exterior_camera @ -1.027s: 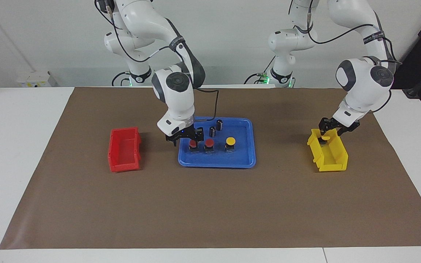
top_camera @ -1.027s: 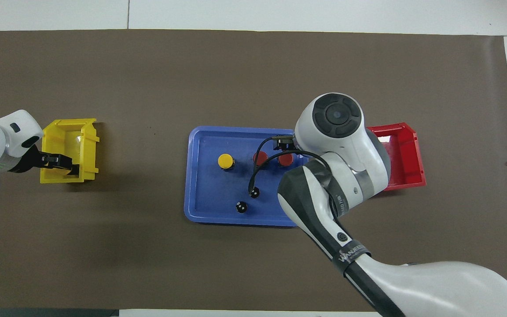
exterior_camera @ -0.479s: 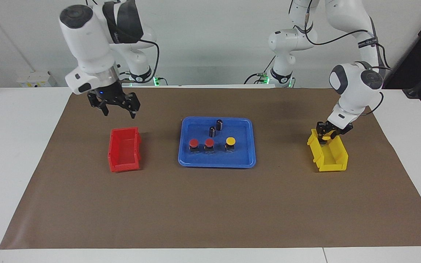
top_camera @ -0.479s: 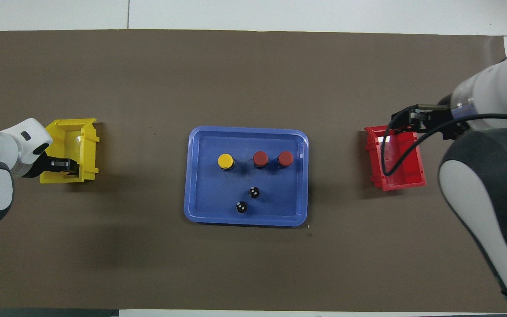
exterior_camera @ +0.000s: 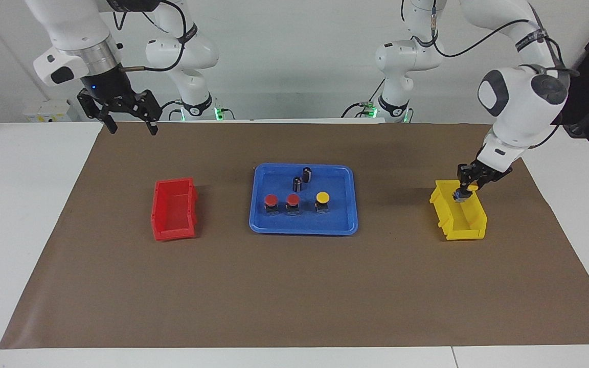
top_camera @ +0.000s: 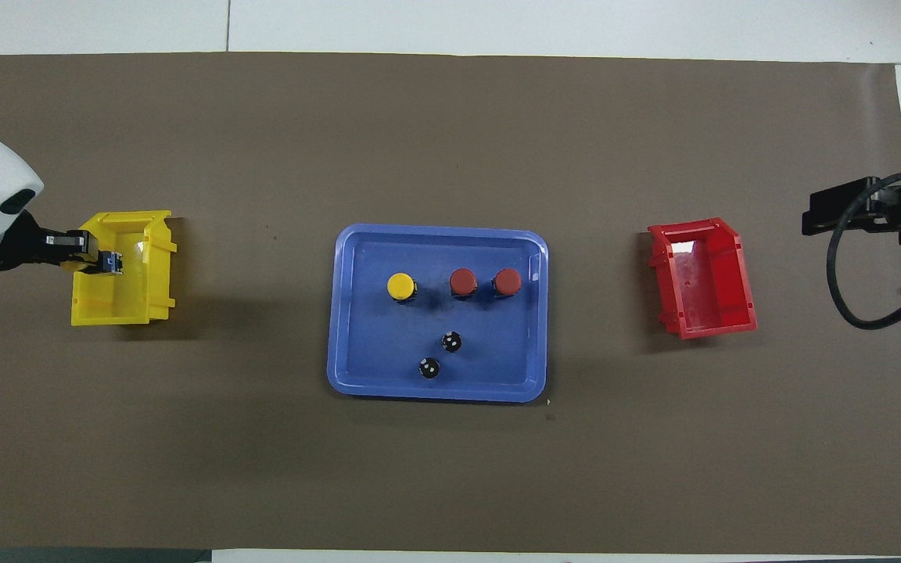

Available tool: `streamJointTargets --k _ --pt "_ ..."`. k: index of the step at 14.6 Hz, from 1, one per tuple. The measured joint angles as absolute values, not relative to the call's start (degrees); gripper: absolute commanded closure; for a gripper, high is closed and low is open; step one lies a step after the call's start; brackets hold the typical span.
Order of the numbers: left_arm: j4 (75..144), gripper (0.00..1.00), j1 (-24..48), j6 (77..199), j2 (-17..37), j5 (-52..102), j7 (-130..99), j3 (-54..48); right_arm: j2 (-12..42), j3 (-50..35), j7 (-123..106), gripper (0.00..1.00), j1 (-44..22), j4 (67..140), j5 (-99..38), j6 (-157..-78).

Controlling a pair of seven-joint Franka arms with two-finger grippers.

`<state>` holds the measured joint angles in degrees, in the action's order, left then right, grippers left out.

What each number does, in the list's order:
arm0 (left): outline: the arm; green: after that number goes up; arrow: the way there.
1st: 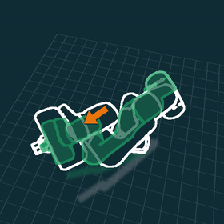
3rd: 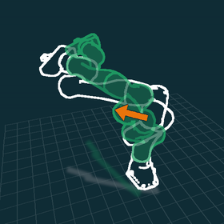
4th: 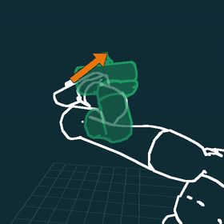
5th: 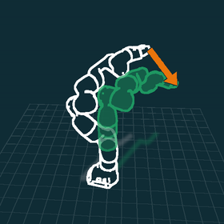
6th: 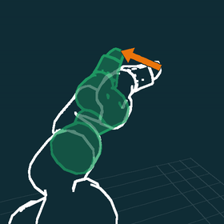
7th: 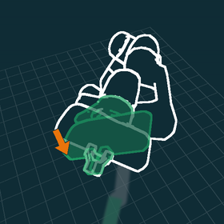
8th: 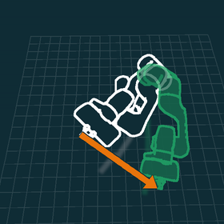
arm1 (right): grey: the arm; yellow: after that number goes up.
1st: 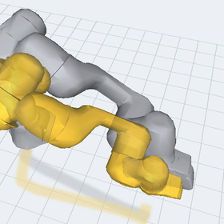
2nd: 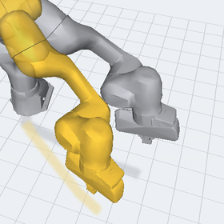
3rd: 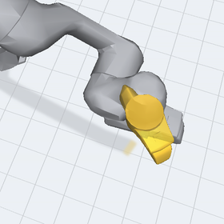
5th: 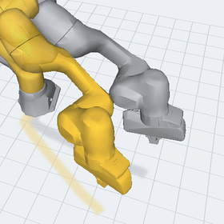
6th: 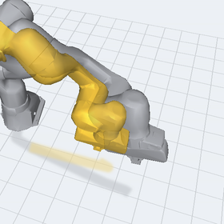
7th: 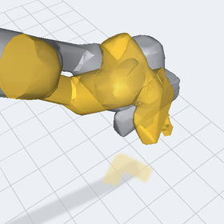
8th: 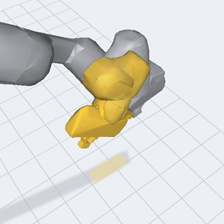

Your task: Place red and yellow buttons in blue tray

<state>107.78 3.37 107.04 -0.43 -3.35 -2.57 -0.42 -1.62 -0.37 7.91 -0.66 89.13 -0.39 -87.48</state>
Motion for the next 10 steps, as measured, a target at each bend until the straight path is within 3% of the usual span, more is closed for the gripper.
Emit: streamJointTargets --k 2,6,10 --pt "105.6 0.99 11.8 105.4 -0.8 -4.6 -15.4 -0.7 -0.9 -0.4 6.6 0.00 -0.3 89.1 1.0 -87.3" --pt "109.1 0.99 28.2 110.1 1.0 -5.1 -35.3 -1.5 -0.1 -1.0 4.9 0.00 -0.3 89.2 1.7 -86.7" --pt "110.7 0.99 33.5 117.3 7.0 -5.2 -40.8 -1.5 0.1 -1.0 4.1 0.00 -0.3 89.2 1.7 -86.7"
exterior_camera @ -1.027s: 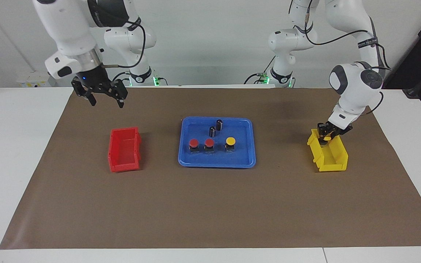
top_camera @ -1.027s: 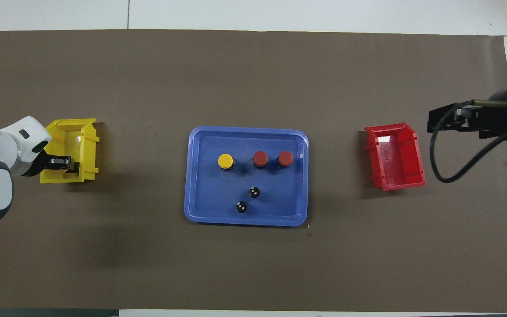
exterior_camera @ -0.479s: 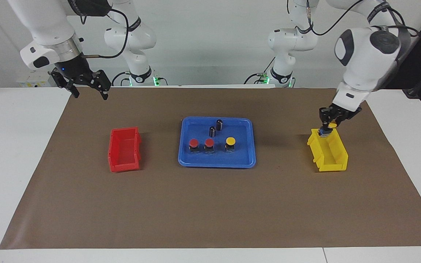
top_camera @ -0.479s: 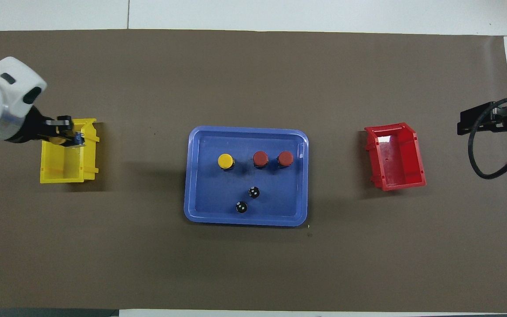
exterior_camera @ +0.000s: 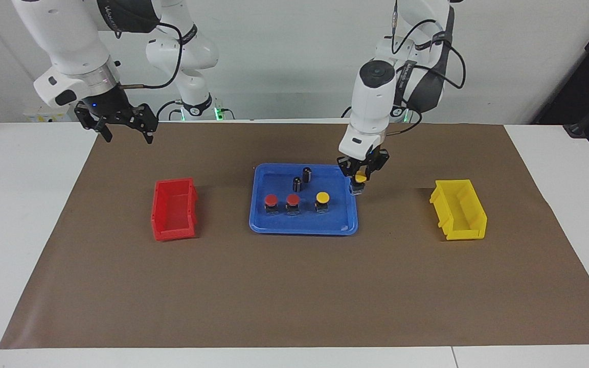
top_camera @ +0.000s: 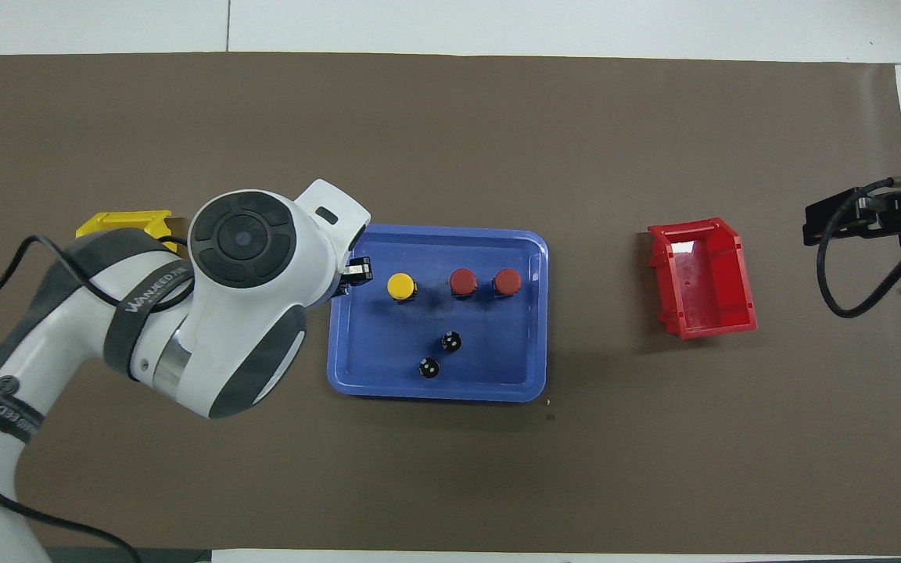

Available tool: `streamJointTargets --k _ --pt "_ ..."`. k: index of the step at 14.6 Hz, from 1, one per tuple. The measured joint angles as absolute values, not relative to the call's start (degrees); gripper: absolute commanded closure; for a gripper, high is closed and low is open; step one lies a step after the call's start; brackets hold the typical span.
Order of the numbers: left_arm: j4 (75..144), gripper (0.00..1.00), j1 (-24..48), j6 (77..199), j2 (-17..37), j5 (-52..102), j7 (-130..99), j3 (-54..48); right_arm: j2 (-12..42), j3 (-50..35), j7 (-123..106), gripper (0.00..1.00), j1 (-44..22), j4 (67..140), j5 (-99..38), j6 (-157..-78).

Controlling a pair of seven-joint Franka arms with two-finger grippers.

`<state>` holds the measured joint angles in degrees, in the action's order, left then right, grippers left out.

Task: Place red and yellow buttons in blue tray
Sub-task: 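Carry the yellow button with the left gripper and set it in the tray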

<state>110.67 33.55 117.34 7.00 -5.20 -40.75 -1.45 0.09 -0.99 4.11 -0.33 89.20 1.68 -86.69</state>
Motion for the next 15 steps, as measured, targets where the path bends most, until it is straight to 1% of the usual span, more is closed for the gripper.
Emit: streamJointTargets --k 5,8,9,10,11,12,13,14,15 --pt "113.2 0.99 34.9 124.4 11.3 -5.2 -42.5 -1.4 0.1 -1.0 4.0 0.00 -0.4 89.3 1.7 -86.7" --pt "113.2 0.98 34.8 124.9 11.8 -5.2 -42.5 -0.9 0.1 -1.0 3.6 0.00 -0.4 89.4 1.7 -86.6" --pt "113.2 0.93 34.8 124.9 11.8 -5.2 -42.5 -0.7 0.1 -1.0 3.3 0.00 -0.3 89.4 1.7 -86.6" --pt "113.2 0.76 34.8 124.9 11.8 -5.2 -42.5 -0.6 0.1 -1.0 3.1 0.00 -0.3 89.6 1.7 -86.6" --pt "113.2 0.41 34.8 124.9 11.8 -5.2 -42.5 -0.5 0.1 -1.0 3.0 0.00 -0.3 89.7 1.7 -86.6" --pt "113.2 0.19 34.8 124.9 11.8 -5.2 -42.5 -0.5 0.1 -1.0 3.0 0.00 -0.3 89.8 1.7 -86.6" --pt "113.2 0.08 34.8 124.9 11.8 -5.2 -42.5 -0.5 0.1 -0.9 3.0 0.00 -0.3 89.9 1.7 -86.6" --pt "113.2 0.00 34.8 124.9 11.8 -5.2 -42.5 -0.5 0.1 -0.9 3.0 0.00 -0.2 89.9 1.7 -86.6" --pt "113.2 0.00 34.8 124.8 11.8 -5.2 -42.5 -0.5 0.1 -0.9 3.0 0.00 0.1 89.9 1.7 -86.6"
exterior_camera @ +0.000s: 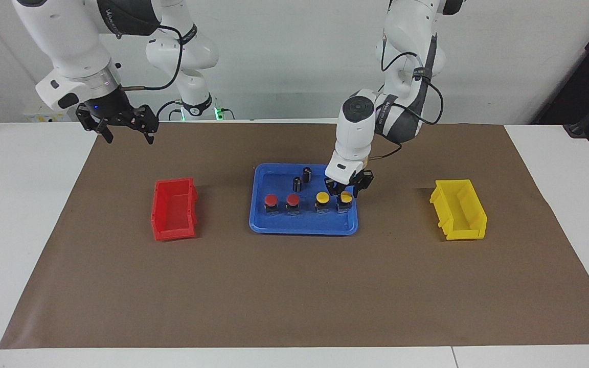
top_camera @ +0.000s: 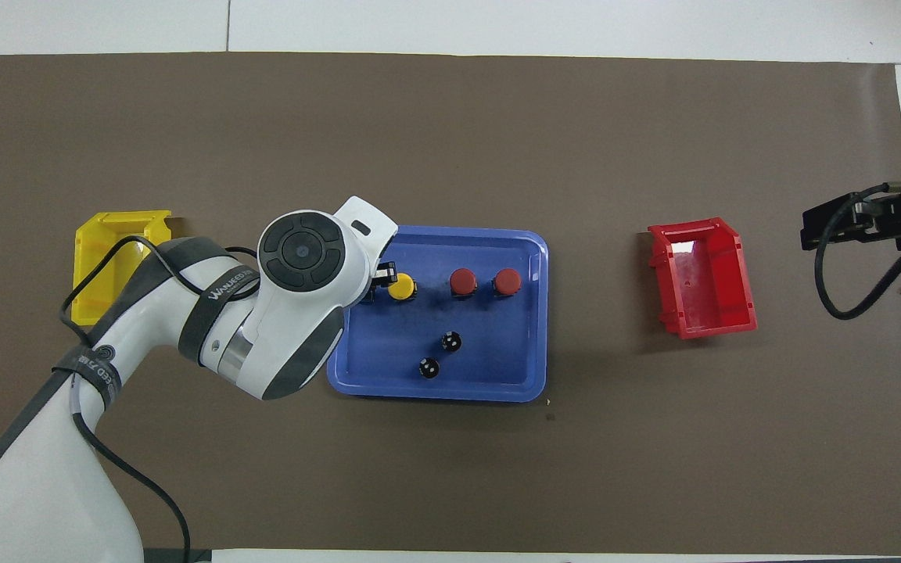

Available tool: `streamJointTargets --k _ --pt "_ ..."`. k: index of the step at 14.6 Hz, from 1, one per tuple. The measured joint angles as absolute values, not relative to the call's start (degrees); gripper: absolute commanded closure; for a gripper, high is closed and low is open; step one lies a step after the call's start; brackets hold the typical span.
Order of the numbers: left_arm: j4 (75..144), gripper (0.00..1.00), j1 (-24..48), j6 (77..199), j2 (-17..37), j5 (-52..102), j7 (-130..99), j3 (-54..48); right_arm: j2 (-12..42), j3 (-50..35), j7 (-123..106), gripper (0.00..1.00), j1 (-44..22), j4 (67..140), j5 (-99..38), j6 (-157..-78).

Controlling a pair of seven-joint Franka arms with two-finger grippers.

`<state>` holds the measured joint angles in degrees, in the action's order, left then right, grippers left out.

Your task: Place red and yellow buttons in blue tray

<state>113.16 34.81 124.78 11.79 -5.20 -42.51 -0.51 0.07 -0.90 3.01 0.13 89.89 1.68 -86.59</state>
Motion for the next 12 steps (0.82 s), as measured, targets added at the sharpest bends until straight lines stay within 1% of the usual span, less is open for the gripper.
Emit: streamJointTargets --k 3,7,10,12 --pt "112.7 0.00 34.7 121.8 11.5 -5.2 -42.5 -0.3 0.0 -0.8 3.0 0.00 2.8 89.9 1.7 -86.6" --pt "111.8 0.00 32.4 118.8 8.3 -5.2 -37.0 0.2 -0.1 -0.7 -0.7 0.00 6.9 89.9 1.6 -86.6" --pt "110.4 0.00 29.2 114.4 5.5 -5.2 -30.1 0.5 -0.1 -1.1 -1.0 0.00 6.8 89.9 1.6 -86.6" --pt "107.9 0.00 26.1 110.3 4.6 -4.7 -25.6 0.7 -0.1 -1.3 -1.0 0.00 6.4 89.9 1.6 -86.6"
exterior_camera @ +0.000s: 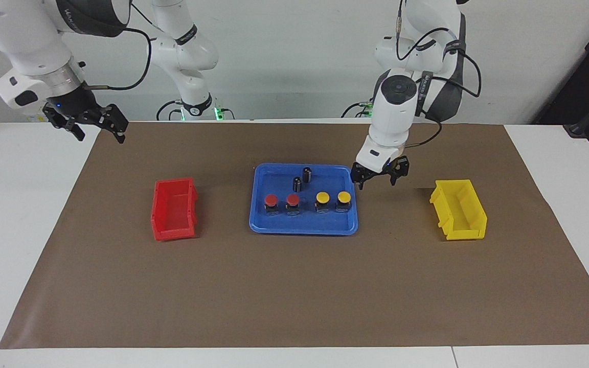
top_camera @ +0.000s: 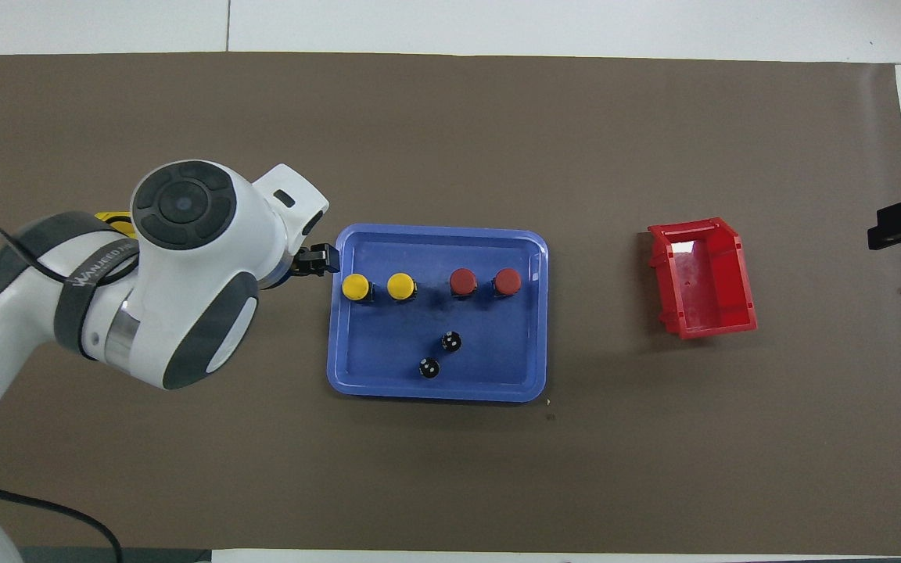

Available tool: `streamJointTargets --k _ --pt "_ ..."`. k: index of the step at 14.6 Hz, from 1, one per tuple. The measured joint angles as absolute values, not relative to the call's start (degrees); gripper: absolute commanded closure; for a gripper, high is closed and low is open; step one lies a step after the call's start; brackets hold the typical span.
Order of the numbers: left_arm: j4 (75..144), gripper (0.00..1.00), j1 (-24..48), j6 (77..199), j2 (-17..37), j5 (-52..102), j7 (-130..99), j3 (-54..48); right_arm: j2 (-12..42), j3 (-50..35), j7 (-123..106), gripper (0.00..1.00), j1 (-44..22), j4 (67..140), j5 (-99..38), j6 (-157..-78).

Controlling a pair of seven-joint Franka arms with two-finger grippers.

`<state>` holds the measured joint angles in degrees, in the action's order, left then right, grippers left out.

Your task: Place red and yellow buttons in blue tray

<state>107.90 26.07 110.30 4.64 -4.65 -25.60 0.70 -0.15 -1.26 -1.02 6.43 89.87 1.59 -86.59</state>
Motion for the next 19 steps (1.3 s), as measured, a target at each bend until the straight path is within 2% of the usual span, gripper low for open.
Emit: streamJointTargets --k 3,8,11,14,19 --pt "104.1 0.00 18.6 104.6 2.7 -2.8 -15.2 1.0 -0.1 -1.3 -1.0 0.00 6.3 89.9 1.6 -86.6" --pt "103.1 0.00 6.6 95.2 -4.0 -2.4 -0.6 2.0 -0.1 -1.5 -1.0 0.00 6.3 89.9 1.6 -86.6" --pt "99.1 0.00 4.2 88.6 -6.8 -2.3 3.5 2.1 -0.1 -1.7 -1.0 0.00 6.3 89.9 1.6 -86.6" --pt "94.8 0.00 2.9 84.8 -6.9 -2.2 6.0 2.2 -0.1 -1.7 -1.0 0.00 6.3 89.9 1.6 -86.6" --pt "94.4 0.00 2.7 86.4 -6.4 -0.4 6.5 1.7 -0.1 -1.7 -1.0 0.00 6.3 89.9 1.6 -86.6"
